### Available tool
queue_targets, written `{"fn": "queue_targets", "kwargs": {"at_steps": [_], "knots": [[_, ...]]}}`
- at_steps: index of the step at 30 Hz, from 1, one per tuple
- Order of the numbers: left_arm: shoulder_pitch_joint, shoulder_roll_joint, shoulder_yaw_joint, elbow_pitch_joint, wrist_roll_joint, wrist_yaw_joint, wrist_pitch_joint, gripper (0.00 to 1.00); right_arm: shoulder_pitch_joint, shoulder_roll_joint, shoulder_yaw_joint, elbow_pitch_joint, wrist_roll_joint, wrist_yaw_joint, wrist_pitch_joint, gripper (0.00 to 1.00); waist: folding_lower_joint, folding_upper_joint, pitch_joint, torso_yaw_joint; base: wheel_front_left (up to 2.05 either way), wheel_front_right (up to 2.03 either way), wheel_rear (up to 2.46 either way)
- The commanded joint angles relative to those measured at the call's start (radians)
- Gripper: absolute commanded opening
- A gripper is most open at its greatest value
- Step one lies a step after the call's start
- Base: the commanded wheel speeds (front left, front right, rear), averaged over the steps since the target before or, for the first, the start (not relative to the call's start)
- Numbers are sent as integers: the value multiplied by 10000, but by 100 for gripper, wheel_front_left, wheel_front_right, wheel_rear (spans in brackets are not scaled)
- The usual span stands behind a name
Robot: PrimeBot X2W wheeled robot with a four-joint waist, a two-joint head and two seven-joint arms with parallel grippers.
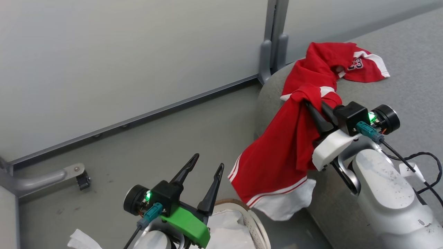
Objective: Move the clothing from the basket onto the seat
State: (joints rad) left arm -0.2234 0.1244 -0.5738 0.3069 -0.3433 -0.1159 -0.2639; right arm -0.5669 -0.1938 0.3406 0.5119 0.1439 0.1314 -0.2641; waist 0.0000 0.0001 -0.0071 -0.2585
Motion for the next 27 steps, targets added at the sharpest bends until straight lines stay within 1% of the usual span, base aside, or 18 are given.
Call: {"fn": "queue_targets", "kwargs": {"at_steps": [1,6,12,14,17,20,23,27], "knots": [[117,-50,92,-14,163,-61,-7,100,31,-56,-87,-84,-45,-14,-5,0,0,-1,380,-1138,0,0,0],[-143,-227,136,-17,296,-136,-7,100,64,-171,-500,-156,-183,-14,-5,0,0,-1,775,-1843,0,0,0],[-393,-267,32,-29,460,-155,-7,100,100,-243,-1098,-232,-420,-14,-3,0,0,-1,1128,-2202,0,0,0],[-443,-220,-18,-73,459,-152,-7,100,74,-162,-1467,-128,-437,-14,-5,0,0,-1,1224,-2268,0,0,0],[-492,-126,-115,-122,446,-155,-7,100,-198,-24,-1955,25,-400,-14,-3,0,0,-1,1400,-2289,0,0,0],[-593,-14,-195,-149,426,-156,-7,100,-591,-74,-2447,159,-520,-14,-4,0,0,-1,1633,-2199,0,0,0],[-705,60,-201,-246,439,-157,-7,100,-1171,-91,-2861,283,-342,-14,-4,0,0,-1,1928,-2059,0,0,0],[-962,136,-274,-322,479,-158,-7,100,-2332,-797,-3157,413,-681,-14,-4,0,0,-1,2426,-1696,0,0,0]]}}
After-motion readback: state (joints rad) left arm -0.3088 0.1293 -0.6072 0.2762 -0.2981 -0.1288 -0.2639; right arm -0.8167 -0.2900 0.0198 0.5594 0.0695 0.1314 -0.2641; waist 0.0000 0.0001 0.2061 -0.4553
